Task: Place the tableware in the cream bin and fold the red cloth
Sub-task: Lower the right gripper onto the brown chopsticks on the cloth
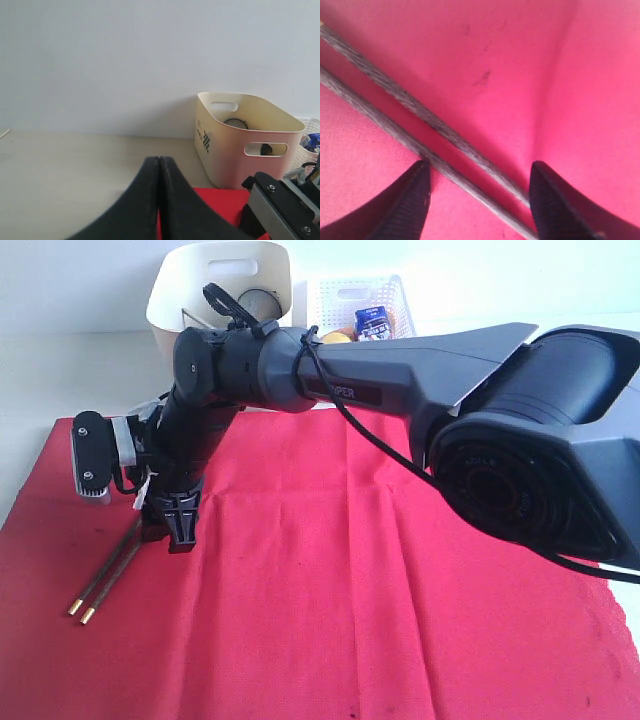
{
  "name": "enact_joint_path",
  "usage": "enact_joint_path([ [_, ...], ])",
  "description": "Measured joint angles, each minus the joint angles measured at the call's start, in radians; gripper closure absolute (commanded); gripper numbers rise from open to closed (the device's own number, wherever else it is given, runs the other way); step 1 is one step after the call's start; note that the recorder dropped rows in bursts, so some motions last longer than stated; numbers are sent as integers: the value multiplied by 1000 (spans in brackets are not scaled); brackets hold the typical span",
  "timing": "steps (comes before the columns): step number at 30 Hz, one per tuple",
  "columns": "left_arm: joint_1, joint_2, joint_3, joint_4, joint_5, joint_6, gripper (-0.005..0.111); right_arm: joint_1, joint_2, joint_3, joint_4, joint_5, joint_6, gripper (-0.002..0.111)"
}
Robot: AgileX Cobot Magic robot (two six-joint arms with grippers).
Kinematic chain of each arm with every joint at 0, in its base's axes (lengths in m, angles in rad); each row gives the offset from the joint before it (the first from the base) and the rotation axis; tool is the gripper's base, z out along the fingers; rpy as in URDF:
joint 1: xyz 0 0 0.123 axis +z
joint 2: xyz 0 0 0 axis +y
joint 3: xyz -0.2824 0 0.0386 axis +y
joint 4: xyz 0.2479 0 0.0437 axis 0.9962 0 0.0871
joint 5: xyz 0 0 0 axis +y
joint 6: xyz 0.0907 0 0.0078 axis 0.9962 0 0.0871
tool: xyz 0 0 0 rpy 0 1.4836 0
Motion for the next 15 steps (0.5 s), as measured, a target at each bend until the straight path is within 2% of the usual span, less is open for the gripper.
enact_joint_path([
  [10, 0, 0, 0, 0, 0, 0, 106, 0, 7, 0, 12, -11, 0, 52],
  [15, 0, 0, 0, 0, 0, 0, 106, 0, 7, 0, 12, 13, 0, 61],
])
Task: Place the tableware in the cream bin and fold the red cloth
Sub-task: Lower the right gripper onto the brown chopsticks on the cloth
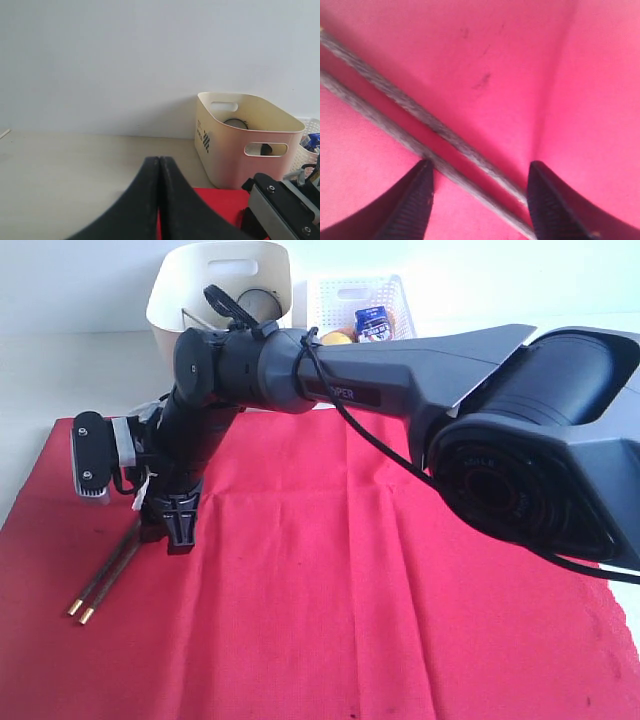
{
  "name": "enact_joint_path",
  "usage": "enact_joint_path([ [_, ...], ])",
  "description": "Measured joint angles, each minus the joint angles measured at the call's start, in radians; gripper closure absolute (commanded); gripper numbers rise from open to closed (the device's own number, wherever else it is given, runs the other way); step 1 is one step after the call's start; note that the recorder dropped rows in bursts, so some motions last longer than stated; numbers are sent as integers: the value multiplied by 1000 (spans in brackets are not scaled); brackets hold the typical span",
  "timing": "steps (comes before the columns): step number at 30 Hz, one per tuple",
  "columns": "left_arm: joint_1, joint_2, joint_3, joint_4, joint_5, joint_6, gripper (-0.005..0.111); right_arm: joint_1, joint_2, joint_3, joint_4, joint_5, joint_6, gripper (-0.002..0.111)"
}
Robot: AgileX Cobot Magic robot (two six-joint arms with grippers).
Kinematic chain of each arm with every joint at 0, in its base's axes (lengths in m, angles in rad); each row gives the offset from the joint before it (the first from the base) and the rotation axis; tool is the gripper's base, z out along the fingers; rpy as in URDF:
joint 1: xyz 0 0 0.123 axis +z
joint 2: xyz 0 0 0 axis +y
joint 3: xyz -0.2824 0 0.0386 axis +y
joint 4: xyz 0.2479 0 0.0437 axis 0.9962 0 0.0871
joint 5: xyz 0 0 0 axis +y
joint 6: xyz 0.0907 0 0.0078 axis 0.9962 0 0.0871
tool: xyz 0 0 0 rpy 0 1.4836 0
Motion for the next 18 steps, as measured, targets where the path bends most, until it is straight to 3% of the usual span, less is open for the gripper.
enact_joint_path([
  [13, 0, 0, 0, 0, 0, 0, 106, 0, 0, -4, -16, 81, 11, 107],
  [18, 0, 0, 0, 0, 0, 0, 106, 2, -12, -6, -32, 90, 21, 108],
])
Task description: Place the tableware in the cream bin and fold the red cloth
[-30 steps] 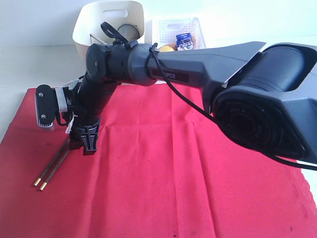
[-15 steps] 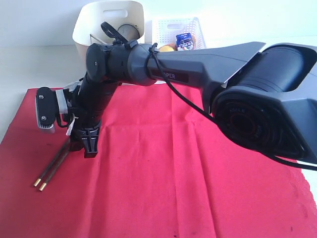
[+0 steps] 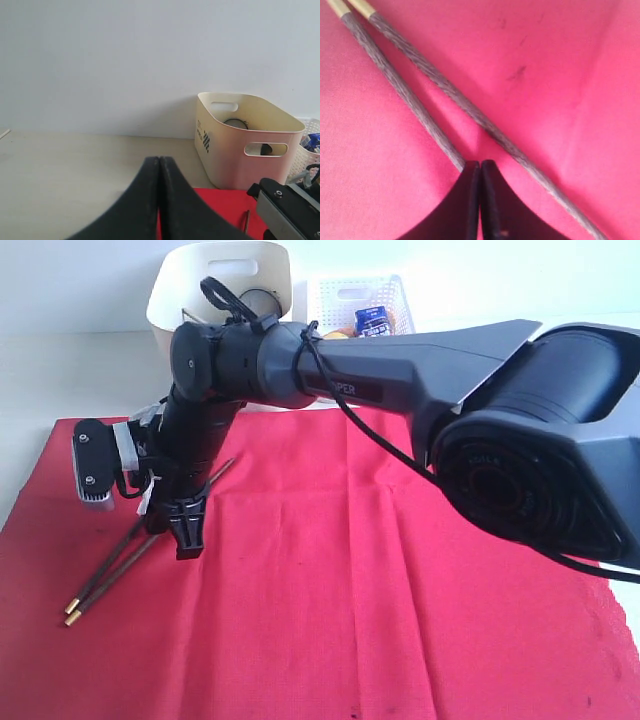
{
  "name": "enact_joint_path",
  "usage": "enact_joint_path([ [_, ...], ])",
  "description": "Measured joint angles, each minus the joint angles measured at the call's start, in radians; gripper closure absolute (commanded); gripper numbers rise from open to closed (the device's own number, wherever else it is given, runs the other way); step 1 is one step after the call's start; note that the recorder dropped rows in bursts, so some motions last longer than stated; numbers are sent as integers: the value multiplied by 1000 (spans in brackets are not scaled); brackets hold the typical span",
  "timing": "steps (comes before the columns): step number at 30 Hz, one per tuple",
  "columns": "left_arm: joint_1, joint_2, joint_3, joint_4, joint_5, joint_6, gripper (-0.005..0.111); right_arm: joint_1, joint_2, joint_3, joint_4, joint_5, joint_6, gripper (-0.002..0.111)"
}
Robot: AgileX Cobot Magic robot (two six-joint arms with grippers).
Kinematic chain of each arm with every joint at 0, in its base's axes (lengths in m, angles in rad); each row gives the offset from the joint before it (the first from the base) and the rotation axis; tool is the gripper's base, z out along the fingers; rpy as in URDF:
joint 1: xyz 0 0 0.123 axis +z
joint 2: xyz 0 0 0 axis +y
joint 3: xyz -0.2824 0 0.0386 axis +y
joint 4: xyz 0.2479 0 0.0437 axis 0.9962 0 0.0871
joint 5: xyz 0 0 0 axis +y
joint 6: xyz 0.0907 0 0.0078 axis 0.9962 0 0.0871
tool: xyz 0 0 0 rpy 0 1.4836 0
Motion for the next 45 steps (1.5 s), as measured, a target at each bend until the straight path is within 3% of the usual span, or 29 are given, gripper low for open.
enact_joint_path([
  [7, 0, 0, 0, 0, 0, 0, 106, 0, -17, 2, -68, -24, 10, 108],
  [12, 0, 0, 0, 0, 0, 0, 106, 0, -70, 2, -144, -92, 180, 108],
  [14, 0, 0, 0, 0, 0, 0, 106, 0, -82, -17, -227, -40, 129, 108],
  [17, 0, 0, 0, 0, 0, 0, 106, 0, -56, -105, -208, 134, -35, 108],
  [24, 0, 0, 0, 0, 0, 0, 106, 1, 58, -250, -184, 260, -83, 108],
  [27, 0, 0, 0, 0, 0, 0, 106, 4, 69, -252, -184, 260, -85, 100],
  [30, 0, 0, 0, 0, 0, 0, 106, 4, 69, -255, -175, 238, -85, 83],
  [33, 0, 0, 0, 0, 0, 0, 106, 6, 69, -257, -140, 220, -88, 49],
  [36, 0, 0, 0, 0, 0, 0, 106, 11, 69, -257, -122, 216, -91, 34],
  [45, 0, 0, 0, 0, 0, 0, 106, 17, 112, -259, -71, 161, -91, 33],
])
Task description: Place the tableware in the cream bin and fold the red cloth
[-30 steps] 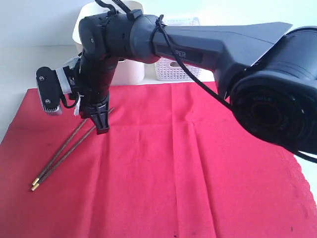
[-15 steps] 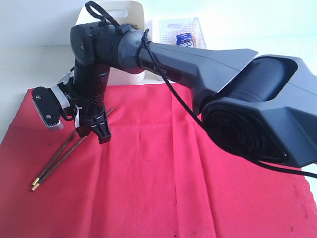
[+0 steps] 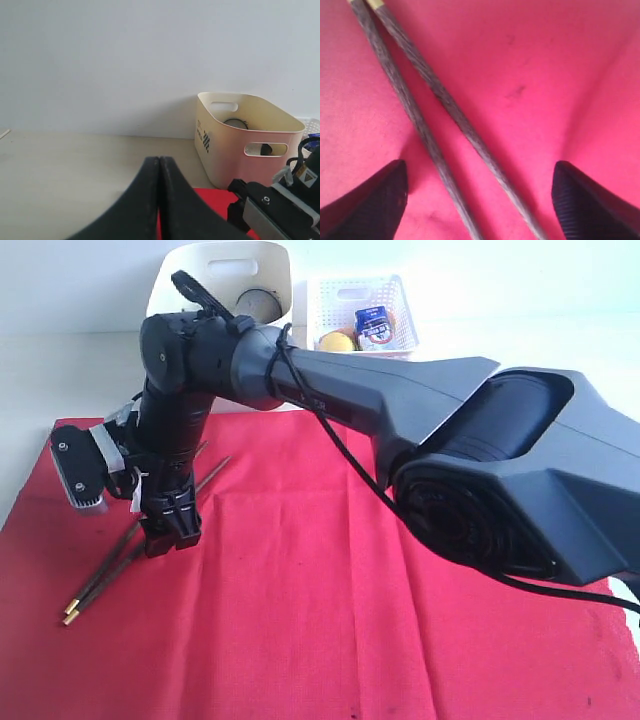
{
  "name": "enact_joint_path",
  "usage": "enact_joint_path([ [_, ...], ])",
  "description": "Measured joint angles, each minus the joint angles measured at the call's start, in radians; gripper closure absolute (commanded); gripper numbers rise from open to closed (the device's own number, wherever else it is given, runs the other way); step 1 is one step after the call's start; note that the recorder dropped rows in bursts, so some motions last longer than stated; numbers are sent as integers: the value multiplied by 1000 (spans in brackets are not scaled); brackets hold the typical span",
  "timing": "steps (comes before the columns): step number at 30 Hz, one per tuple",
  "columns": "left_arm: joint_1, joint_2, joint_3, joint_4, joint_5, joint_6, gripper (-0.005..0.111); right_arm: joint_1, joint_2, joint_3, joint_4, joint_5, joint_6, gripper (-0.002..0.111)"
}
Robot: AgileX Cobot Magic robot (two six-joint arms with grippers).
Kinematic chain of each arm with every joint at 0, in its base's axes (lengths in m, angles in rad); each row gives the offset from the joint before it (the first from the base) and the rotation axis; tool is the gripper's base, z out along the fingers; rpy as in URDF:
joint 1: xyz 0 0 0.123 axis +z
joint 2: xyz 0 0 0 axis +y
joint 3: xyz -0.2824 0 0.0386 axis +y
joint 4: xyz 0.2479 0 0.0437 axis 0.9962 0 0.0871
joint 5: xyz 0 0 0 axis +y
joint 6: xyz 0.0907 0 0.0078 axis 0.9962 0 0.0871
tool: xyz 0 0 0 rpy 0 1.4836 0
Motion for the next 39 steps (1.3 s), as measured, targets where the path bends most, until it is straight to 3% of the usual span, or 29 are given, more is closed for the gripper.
enact_joint_path([
  [5, 0, 0, 0, 0, 0, 0, 106, 0, 7, -2, 28, -30, 3, 35],
  [12, 0, 0, 0, 0, 0, 0, 106, 0, 9, -2, 41, -32, 3, 65],
  [16, 0, 0, 0, 0, 0, 0, 106, 0, 9, -2, 42, -32, 19, 75],
  [39, 0, 0, 0, 0, 0, 0, 106, 0, 37, -25, 59, 78, 145, 77],
])
